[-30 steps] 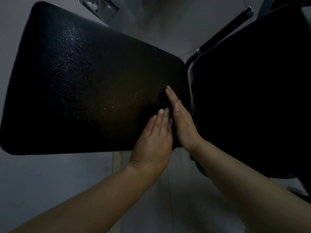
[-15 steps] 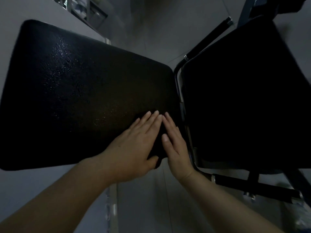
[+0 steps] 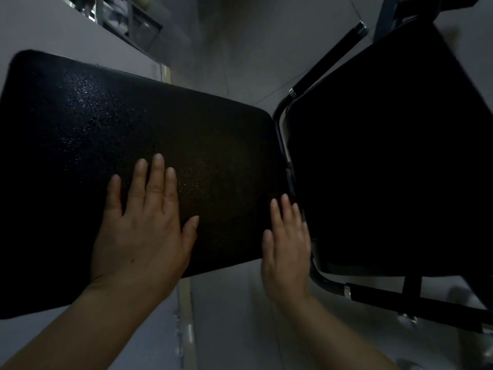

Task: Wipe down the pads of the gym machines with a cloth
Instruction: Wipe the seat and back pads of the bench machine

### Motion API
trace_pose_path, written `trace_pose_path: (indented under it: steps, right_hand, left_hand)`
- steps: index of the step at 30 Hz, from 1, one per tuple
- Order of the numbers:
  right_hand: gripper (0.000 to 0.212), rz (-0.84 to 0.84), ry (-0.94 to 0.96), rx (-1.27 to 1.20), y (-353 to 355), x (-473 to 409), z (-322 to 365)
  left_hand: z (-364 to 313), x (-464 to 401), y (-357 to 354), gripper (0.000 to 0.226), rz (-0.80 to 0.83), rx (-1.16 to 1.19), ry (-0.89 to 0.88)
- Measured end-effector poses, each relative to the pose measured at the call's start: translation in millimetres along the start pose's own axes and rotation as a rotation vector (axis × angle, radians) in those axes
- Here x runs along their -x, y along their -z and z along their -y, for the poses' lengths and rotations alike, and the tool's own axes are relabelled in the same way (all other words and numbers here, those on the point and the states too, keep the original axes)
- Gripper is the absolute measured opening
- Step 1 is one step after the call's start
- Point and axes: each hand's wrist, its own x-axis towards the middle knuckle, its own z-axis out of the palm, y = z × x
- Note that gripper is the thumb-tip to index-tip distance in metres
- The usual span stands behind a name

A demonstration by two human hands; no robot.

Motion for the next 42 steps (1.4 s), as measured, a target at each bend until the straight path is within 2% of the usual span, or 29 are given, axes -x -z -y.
trace_pose_path:
  steps: [6,11,20,28,31,35,37,39,42]
  right_hand:
    - [0.043,0.114,-0.037,-0.102,13,-47,-17]
    - [0.050,0.201,0.006,0.002,15,-97,-13]
    - [0.053,0.226,-0.042,-0.016,7,-179,4]
    - [0.052,0.150,-0.042,0.080,14,-140,5]
    - [0.062,0.212,-0.098,0.175,29,-120,8]
    - [0.067,0.259,-0.085,0.311,53,-95,24]
    - [0.062,0.223,-0.034,0.251,61,-85,39]
    - [0.051,0.138,-0.001,0.058,72,-79,61]
    - [0.043,0.047,-0.071,-0.234,94,-78,108]
  left_hand:
    - [-1,0,-1,0.073,0.003,0.044,-0.007]
    - [-2,-1,-2,0.073,0.016,0.057,-0.024]
    - [-3,-3,-3,0.071,0.018,0.080,-0.004]
    - [-4,-3,3,0.069,0.056,0.078,0.010]
    - [-4,-3,10,0.065,0.061,0.054,0.049]
    - [-6,-2,16,0.069,0.159,0.001,0.034]
    - [-2,1,14,0.065,0.102,0.088,0.029]
    - [1,2,14,0.062,0.039,0.276,0.018]
    - [8,3,26,0.067,0.025,0.588,0.031]
